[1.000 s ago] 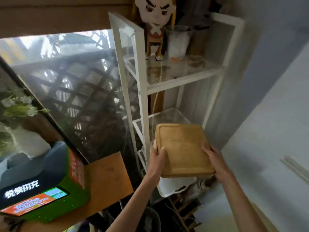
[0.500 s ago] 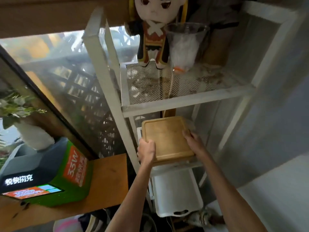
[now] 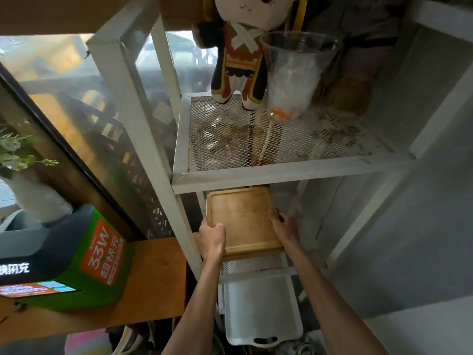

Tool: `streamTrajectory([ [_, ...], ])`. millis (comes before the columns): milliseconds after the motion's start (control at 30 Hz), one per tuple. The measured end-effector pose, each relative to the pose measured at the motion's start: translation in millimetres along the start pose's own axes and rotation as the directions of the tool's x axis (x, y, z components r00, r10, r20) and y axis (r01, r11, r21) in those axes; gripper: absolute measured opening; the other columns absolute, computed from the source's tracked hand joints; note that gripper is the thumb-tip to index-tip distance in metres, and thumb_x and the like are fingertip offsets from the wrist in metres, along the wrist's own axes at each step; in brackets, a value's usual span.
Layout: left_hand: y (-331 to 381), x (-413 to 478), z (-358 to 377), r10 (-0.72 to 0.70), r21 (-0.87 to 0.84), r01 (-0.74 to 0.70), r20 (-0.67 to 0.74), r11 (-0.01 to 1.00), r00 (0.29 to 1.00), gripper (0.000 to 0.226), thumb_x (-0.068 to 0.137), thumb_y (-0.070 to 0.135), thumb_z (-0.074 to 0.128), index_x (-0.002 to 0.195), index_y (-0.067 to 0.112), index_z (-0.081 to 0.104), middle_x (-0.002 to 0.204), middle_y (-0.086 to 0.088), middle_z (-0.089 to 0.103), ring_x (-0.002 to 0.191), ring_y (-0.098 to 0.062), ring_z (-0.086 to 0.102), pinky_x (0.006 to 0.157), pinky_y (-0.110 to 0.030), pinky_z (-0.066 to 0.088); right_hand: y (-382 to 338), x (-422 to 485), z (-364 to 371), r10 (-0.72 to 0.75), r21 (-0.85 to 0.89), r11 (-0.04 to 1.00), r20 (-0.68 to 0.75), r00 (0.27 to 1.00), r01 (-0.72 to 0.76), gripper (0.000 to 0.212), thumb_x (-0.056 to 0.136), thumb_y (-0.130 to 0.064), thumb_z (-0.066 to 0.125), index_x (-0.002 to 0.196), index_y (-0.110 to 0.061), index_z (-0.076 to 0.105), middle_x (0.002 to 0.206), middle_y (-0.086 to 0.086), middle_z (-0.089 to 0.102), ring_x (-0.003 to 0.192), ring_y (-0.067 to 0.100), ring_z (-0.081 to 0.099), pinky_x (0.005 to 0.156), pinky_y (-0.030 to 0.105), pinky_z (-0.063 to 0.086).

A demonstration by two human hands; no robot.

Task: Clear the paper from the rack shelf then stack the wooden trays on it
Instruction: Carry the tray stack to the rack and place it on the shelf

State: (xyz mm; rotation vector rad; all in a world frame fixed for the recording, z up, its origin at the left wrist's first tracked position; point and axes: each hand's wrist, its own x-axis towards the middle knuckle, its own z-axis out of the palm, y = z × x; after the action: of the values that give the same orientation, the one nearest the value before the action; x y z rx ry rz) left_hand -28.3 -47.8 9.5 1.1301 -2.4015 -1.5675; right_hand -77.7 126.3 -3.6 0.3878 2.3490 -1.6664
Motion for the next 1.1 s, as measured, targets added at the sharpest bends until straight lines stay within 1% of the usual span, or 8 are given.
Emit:
streamTrajectory([
  [200, -5, -4, 3, 0.015, 0.058, -0.012, -0.050, 0.998, 0.999, 0.031, 0.086, 0.013, 0.050, 0.115, 0.011, 0.062, 0.089, -0.008, 0.068, 0.072, -0.019, 0.059, 0.056, -0.026, 0.041, 13, 5, 5, -0.063, -0.029, 0.998, -0.039, 0.997, 0.062, 0.037, 0.100, -0.032, 0.054, 0.065, -0.019, 0.055, 0.056, -0.004, 0.046, 0.052, 0.011, 0.041, 0.049, 0.024, 0.032],
  [300, -8, -14, 7, -0.011, 0.046, 0.016, -0.112, 0.999, 0.994, 0.038, 0.088, 0.009, 0.047, 0.124, 0.009, 0.060, 0.102, -0.012, 0.070, 0.089, -0.029, 0.063, 0.072, -0.033, 0.046, 12, 6, 2, -0.053, -0.008, 0.999, 0.025, 0.998, 0.054, 0.033, 0.101, -0.032, 0.051, 0.115, -0.008, 0.069, 0.095, 0.004, 0.067, 0.087, 0.021, 0.062, 0.072, 0.030, 0.050],
  [367, -8, -20, 8, -0.013, 0.026, 0.016, -0.127, 1.000, 0.992, 0.045, 0.091, 0.009, 0.047, 0.135, 0.010, 0.054, 0.114, -0.012, 0.069, 0.103, -0.032, 0.064, 0.083, -0.038, 0.049, 13, 4, -4, -0.007, 0.037, 0.999, 0.026, 1.000, 0.006, 0.052, 0.102, -0.034, 0.049, 0.148, -0.011, 0.043, 0.140, 0.007, 0.055, 0.130, 0.024, 0.051, 0.106, 0.037, 0.045],
  [433, -10, -23, 8, -0.023, -0.015, 0.022, -0.121, 1.000, 0.992, 0.048, 0.094, 0.012, 0.046, 0.141, 0.012, 0.049, 0.121, -0.010, 0.068, 0.107, -0.029, 0.062, 0.088, -0.039, 0.049, 14, -5, -7, -0.002, 0.078, 0.997, 0.026, 1.000, 0.000, 0.061, 0.100, -0.046, 0.047, 0.152, -0.015, 0.035, 0.154, 0.006, 0.042, 0.140, 0.026, 0.042, 0.114, 0.043, 0.038],
  [500, -12, -24, 9, -0.030, -0.062, 0.023, -0.112, 0.998, 0.993, 0.048, 0.093, 0.013, 0.046, 0.141, 0.013, 0.050, 0.120, -0.008, 0.068, 0.098, -0.023, 0.062, 0.080, -0.034, 0.048, 18, -12, -5, -0.002, 0.136, 0.991, 0.055, 0.998, -0.005, 0.070, 0.095, -0.061, 0.045, 0.151, -0.019, 0.039, 0.154, 0.003, 0.044, 0.141, 0.024, 0.042, 0.115, 0.041, 0.036],
  [767, -2, -18, 11, -0.103, -0.201, 0.079, -0.115, 0.977, 0.988, 0.057, 0.089, 0.011, 0.048, 0.146, 0.010, 0.045, 0.131, -0.009, 0.064, 0.092, -0.013, 0.058, 0.082, -0.030, 0.044, 19, -13, 0, -0.025, 0.213, 0.977, 0.083, 0.996, 0.006, 0.047, 0.103, -0.041, 0.044, 0.145, -0.021, 0.047, 0.140, -0.006, 0.056, 0.134, 0.020, 0.048, 0.108, 0.034, 0.038],
  [933, 2, -19, 11, -0.105, -0.223, 0.065, -0.170, 0.973, 0.980, 0.050, 0.095, 0.015, 0.046, 0.144, 0.007, 0.047, 0.138, -0.011, 0.059, 0.125, -0.028, 0.054, 0.102, -0.035, 0.038, 12, -11, 3, -0.053, 0.207, 0.978, 0.078, 0.996, 0.036, 0.050, 0.105, -0.040, 0.037, 0.149, -0.017, 0.040, 0.152, 0.001, 0.045, 0.141, 0.021, 0.040, 0.107, 0.030, 0.031],
  [1100, -5, -19, 8, -0.087, -0.220, 0.054, -0.141, 0.974, 0.986, 0.049, 0.097, 0.017, 0.044, 0.145, 0.008, 0.045, 0.143, -0.011, 0.055, 0.131, -0.028, 0.049, 0.110, -0.041, 0.036, 21, -9, -5, -0.067, 0.142, 0.989, 0.146, 0.987, 0.046, 0.058, 0.101, -0.053, 0.039, 0.151, -0.024, 0.037, 0.154, -0.001, 0.043, 0.142, 0.021, 0.040, 0.114, 0.036, 0.032],
])
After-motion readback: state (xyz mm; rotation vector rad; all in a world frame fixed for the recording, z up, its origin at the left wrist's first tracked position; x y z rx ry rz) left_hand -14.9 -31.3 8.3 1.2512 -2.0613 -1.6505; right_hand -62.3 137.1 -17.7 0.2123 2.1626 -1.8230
